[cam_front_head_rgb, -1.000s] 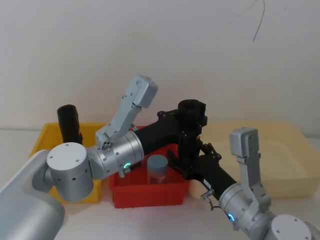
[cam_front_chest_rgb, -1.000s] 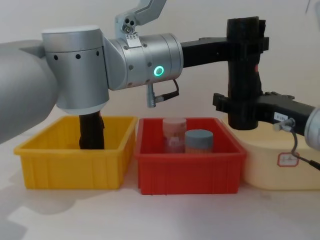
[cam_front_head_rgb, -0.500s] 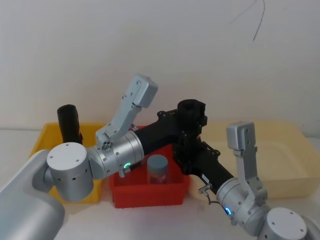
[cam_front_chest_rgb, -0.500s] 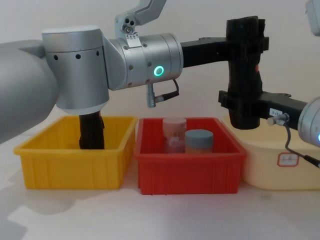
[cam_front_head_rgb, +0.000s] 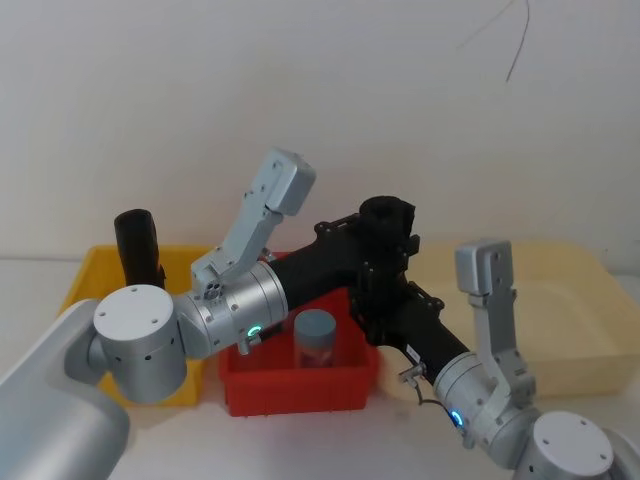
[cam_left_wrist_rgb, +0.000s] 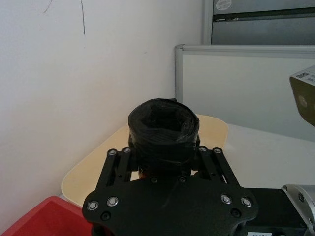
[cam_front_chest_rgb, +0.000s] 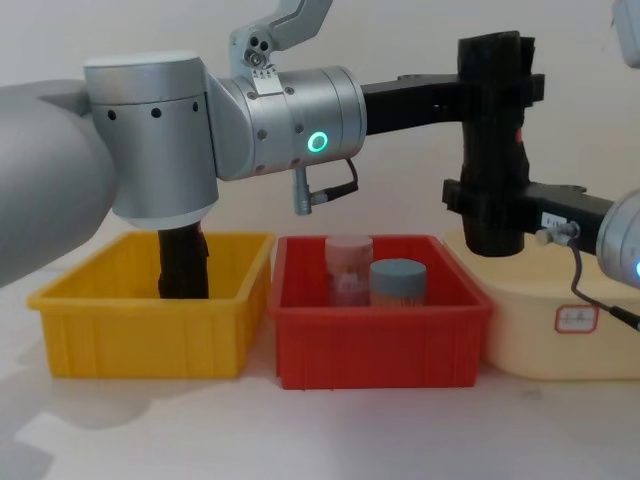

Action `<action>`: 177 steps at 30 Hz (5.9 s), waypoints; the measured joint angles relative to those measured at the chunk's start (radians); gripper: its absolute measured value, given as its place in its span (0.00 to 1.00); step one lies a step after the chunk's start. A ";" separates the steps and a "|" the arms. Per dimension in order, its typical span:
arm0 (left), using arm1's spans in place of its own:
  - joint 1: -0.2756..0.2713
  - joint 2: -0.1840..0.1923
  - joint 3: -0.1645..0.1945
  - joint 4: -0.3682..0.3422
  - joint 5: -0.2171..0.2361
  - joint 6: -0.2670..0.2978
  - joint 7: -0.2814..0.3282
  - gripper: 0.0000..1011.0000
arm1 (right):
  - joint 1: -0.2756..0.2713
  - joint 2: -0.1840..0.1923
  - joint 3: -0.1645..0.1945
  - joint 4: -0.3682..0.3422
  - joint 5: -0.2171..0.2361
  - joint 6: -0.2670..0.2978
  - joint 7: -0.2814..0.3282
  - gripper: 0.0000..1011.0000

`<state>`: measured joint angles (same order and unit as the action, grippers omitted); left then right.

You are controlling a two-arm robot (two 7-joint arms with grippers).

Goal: Pick up the garbage bag with the one hand and transfer it to the other hand.

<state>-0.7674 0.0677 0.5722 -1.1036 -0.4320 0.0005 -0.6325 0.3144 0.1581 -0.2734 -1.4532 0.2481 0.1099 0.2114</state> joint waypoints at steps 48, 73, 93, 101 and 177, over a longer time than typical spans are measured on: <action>0.000 0.000 0.000 0.000 0.000 0.000 0.000 0.99 | 0.101 -0.024 0.227 0.114 -0.111 0.040 -0.335 0.95; 0.102 0.087 -0.059 -0.170 0.025 0.043 0.170 0.99 | 0.076 -0.009 0.199 -0.016 -0.163 0.003 -0.303 0.99; 0.097 0.123 -0.089 -0.192 0.065 0.092 0.219 0.99 | -0.029 0.011 0.093 -0.156 -0.144 0.090 -0.126 0.99; 0.080 0.122 -0.091 -0.177 0.083 0.100 0.222 0.99 | -0.076 0.026 0.039 -0.215 -0.134 0.131 -0.051 0.99; 0.109 0.138 -0.127 -0.223 0.117 0.178 0.274 0.99 | 0.065 -0.056 -0.072 0.087 -0.160 0.180 0.022 0.99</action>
<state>-0.6579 0.2059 0.4451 -1.3267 -0.3153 0.1782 -0.3584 0.3795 0.1024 -0.3450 -1.3657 0.0879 0.2895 0.2339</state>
